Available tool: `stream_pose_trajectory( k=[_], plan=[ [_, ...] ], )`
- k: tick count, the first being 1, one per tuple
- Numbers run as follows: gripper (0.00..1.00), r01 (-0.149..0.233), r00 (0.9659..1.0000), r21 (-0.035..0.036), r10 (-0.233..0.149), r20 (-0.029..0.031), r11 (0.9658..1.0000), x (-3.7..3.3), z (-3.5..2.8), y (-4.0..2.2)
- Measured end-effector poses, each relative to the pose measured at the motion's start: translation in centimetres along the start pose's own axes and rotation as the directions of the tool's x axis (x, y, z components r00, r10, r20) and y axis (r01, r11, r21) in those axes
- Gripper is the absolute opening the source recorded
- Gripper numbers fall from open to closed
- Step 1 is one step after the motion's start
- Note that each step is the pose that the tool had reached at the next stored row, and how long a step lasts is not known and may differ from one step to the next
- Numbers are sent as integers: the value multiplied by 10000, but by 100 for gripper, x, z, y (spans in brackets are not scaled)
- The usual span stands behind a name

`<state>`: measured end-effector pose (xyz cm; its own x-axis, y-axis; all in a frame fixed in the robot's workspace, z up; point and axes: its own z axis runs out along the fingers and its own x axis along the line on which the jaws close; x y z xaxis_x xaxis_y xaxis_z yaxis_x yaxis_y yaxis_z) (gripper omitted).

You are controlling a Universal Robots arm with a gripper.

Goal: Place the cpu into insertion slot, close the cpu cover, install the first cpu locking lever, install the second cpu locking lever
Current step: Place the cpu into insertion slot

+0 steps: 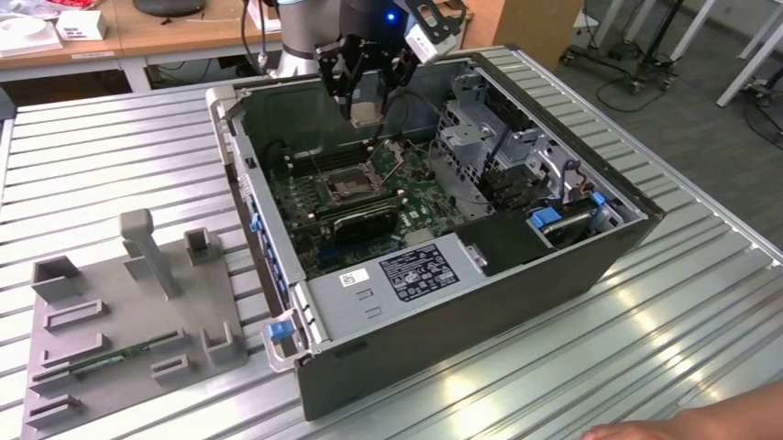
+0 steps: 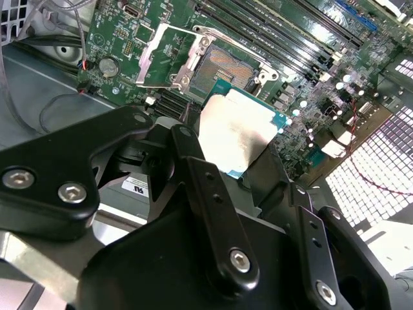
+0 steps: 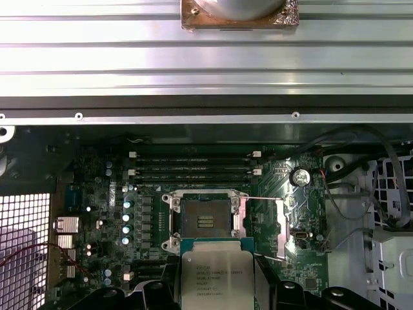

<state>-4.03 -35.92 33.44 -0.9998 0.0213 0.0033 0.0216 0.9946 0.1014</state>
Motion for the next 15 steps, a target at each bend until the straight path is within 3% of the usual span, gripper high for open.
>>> stream_pose_trajectory(
  k=[9,12,15],
  plan=[
    [54,-39,10000,0,39,4,10000,0,1,0],
    [54,-339,9994,-2,339,34,9994,0,4,0],
    [54,-847,9964,-7,847,86,9964,0,9,-1]
  ],
)
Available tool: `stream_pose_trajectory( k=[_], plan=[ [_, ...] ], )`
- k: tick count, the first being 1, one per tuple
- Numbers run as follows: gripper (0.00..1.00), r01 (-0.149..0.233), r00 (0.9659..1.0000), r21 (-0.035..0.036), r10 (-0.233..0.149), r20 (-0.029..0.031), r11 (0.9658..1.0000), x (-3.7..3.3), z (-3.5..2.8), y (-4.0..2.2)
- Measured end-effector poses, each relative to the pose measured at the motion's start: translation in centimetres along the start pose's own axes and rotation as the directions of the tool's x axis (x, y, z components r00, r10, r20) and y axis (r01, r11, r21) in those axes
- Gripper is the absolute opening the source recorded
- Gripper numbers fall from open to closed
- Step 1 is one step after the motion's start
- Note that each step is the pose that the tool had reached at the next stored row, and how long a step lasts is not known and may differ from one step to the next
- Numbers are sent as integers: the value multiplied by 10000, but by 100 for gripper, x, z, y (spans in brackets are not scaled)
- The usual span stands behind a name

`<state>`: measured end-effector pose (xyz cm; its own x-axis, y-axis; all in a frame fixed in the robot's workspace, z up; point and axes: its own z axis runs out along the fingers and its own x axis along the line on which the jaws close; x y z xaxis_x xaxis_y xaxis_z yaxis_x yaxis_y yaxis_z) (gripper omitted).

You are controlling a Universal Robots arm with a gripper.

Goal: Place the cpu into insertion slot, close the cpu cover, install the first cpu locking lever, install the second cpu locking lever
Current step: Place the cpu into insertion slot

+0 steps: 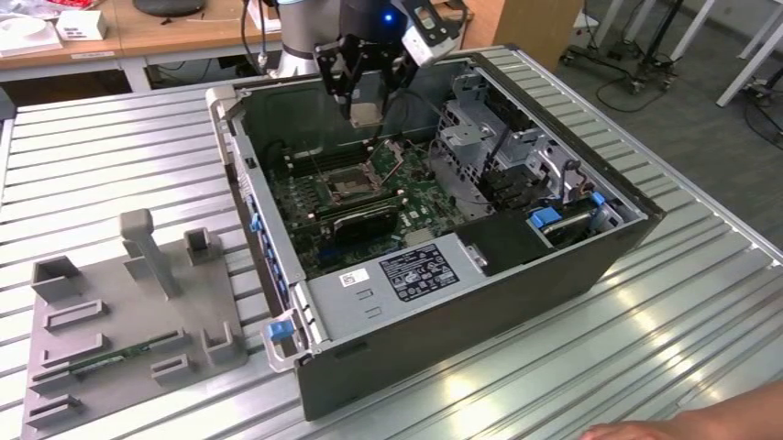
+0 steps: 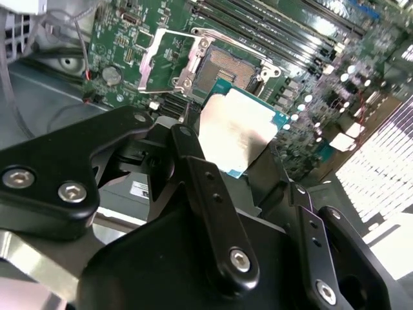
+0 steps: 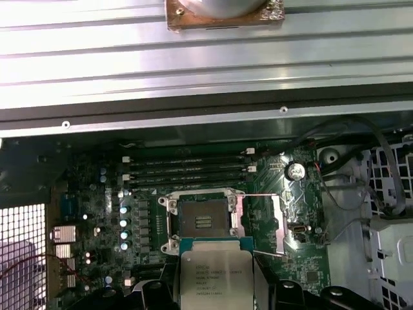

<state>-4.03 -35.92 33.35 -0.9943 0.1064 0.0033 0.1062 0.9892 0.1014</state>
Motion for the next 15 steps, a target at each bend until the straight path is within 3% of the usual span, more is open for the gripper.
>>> stream_pose_trajectory(
  k=[5,11,15],
  plan=[
    [54,-908,9958,-7,908,93,9959,0,9,-1],
    [54,-1906,9815,-24,1907,193,9817,0,15,-2],
    [54,-1928,9810,-25,1928,196,9812,0,16,-2]
  ],
)
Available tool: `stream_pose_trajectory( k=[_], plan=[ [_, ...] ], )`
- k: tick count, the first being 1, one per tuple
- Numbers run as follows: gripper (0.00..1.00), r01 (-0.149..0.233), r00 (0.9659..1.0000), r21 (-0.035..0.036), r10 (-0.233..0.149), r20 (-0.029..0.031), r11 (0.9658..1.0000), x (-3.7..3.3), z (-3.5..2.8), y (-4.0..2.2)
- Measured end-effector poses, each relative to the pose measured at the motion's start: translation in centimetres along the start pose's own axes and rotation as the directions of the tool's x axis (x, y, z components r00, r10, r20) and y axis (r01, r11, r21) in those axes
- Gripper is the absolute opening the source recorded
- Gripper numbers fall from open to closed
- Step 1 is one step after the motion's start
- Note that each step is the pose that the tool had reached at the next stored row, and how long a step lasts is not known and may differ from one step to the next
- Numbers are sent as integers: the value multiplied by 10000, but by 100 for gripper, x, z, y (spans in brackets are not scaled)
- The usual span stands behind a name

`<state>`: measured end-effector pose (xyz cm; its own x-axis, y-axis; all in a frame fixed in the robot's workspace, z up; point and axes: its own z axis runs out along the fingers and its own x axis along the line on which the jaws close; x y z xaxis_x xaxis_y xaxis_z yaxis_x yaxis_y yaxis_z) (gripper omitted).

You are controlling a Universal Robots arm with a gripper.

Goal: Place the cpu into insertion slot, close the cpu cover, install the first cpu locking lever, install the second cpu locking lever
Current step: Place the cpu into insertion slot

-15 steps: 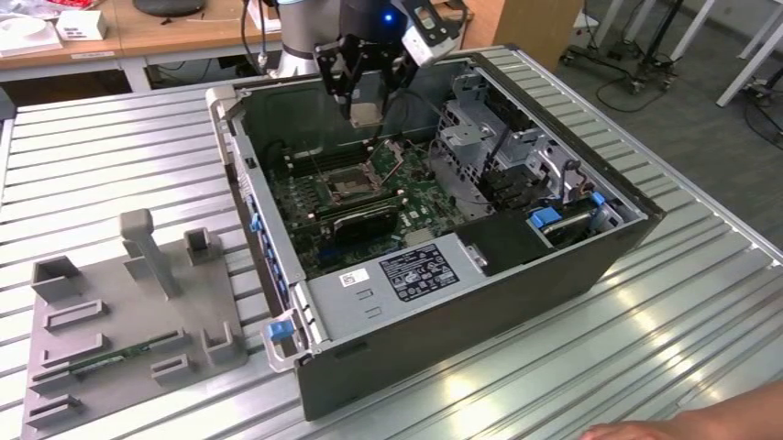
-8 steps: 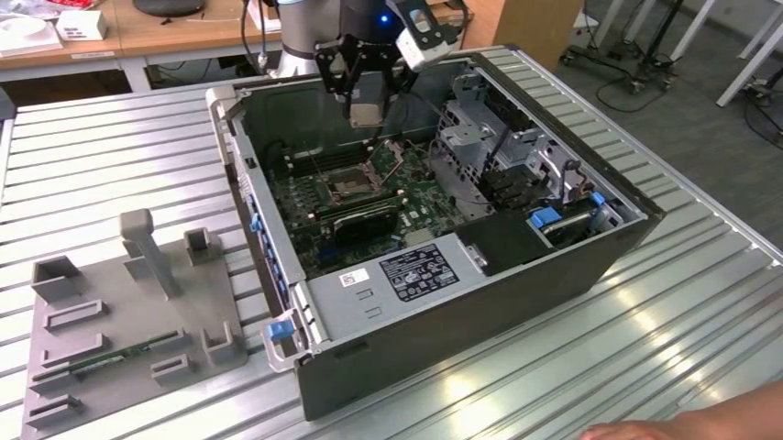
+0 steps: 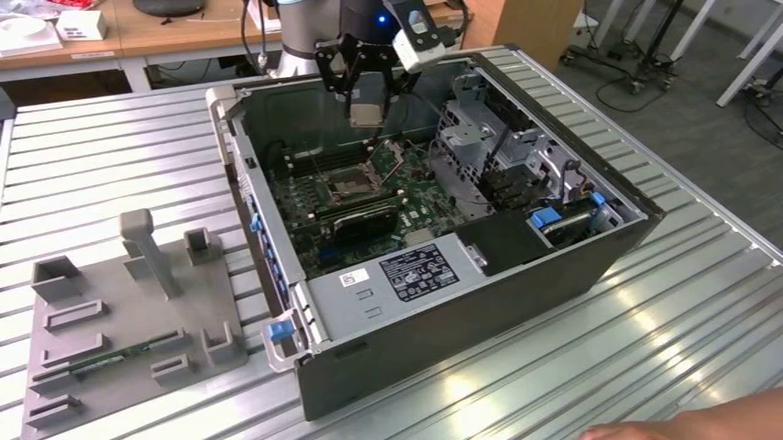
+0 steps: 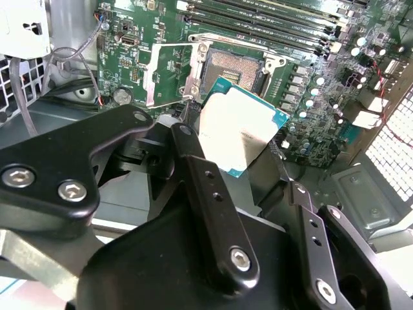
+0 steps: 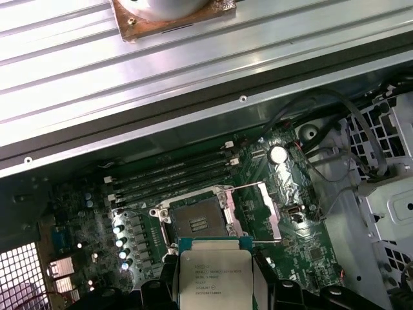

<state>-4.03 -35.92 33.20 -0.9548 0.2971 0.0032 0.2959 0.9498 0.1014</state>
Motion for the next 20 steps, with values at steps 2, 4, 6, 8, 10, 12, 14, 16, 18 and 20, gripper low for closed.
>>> stream_pose_trajectory(
  k=[2,4,6,8,10,12,14,16,18,20],
  plan=[
    [54,0,10000,0,0,0,10000,0,0,0],
    [54,-1,10000,0,1,0,10000,0,0,0],
    [54,-2,10000,0,2,0,10000,0,0,0],
    [54,-2,10000,0,2,0,10000,0,0,0],
    [54,-5,10000,0,5,0,10000,0,0,0],
    [54,-67,10000,0,67,7,10000,0,0,0],
    [54,-226,9997,-1,226,23,9997,0,1,0],
    [54,-487,9988,-3,487,49,9988,0,3,0],
    [54,-830,9965,-6,830,84,9966,0,5,0],
    [54,-1173,9930,-11,1173,119,9931,0,7,-1]
  ],
)
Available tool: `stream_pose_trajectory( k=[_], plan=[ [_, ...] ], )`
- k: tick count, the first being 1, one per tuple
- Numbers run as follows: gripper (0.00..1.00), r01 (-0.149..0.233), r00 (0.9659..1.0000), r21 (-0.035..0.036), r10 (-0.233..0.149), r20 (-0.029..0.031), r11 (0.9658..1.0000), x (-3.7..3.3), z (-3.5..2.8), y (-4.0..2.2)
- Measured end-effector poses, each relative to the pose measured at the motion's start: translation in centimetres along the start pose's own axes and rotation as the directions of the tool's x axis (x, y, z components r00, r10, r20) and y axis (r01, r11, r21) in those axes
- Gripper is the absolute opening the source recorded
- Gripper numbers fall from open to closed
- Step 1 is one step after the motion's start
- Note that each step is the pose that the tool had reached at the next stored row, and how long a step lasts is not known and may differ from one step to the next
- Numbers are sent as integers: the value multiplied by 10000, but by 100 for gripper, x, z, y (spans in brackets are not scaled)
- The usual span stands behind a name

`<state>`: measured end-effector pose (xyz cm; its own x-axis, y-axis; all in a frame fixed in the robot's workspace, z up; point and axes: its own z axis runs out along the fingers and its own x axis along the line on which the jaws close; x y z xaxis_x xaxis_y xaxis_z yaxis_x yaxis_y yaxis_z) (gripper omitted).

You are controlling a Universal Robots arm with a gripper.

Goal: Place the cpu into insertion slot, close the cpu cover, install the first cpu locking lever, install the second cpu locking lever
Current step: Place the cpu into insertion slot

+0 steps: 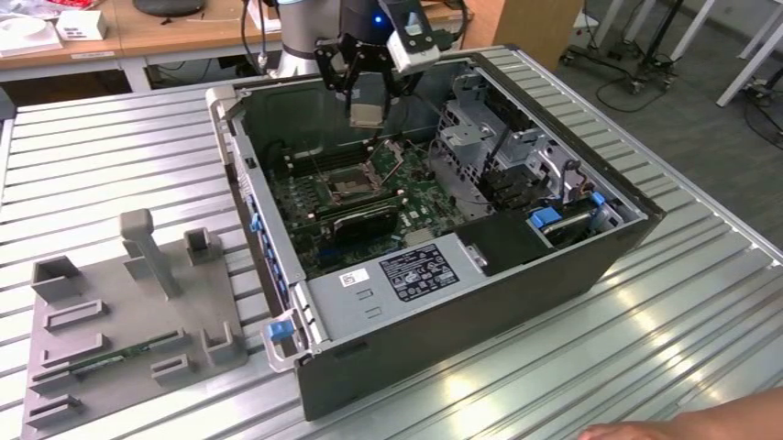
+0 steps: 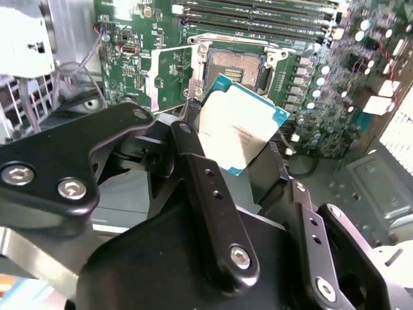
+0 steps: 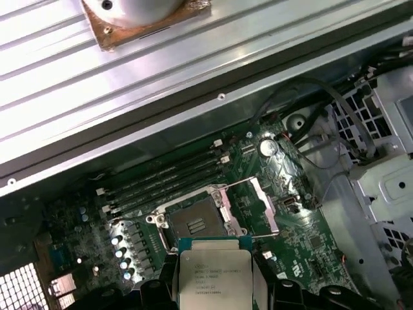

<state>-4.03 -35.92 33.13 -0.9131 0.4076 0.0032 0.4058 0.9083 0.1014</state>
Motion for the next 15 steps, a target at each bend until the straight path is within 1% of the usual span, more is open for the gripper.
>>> stream_pose_trajectory(
  k=[2,4,6,8,9,15],
  plan=[
    [54,-347,9994,-1,347,35,9994,0,2,0],
    [54,-704,9975,-5,704,71,9975,0,5,0],
    [54,-1077,9941,-9,1077,109,9942,0,7,-1],
    [54,-1421,9898,-15,1421,145,9899,0,9,-1],
    [54,-1527,9882,-16,1527,155,9883,0,9,-1],
    [54,-1561,9876,-17,1561,159,9877,0,10,-1]
  ],
)
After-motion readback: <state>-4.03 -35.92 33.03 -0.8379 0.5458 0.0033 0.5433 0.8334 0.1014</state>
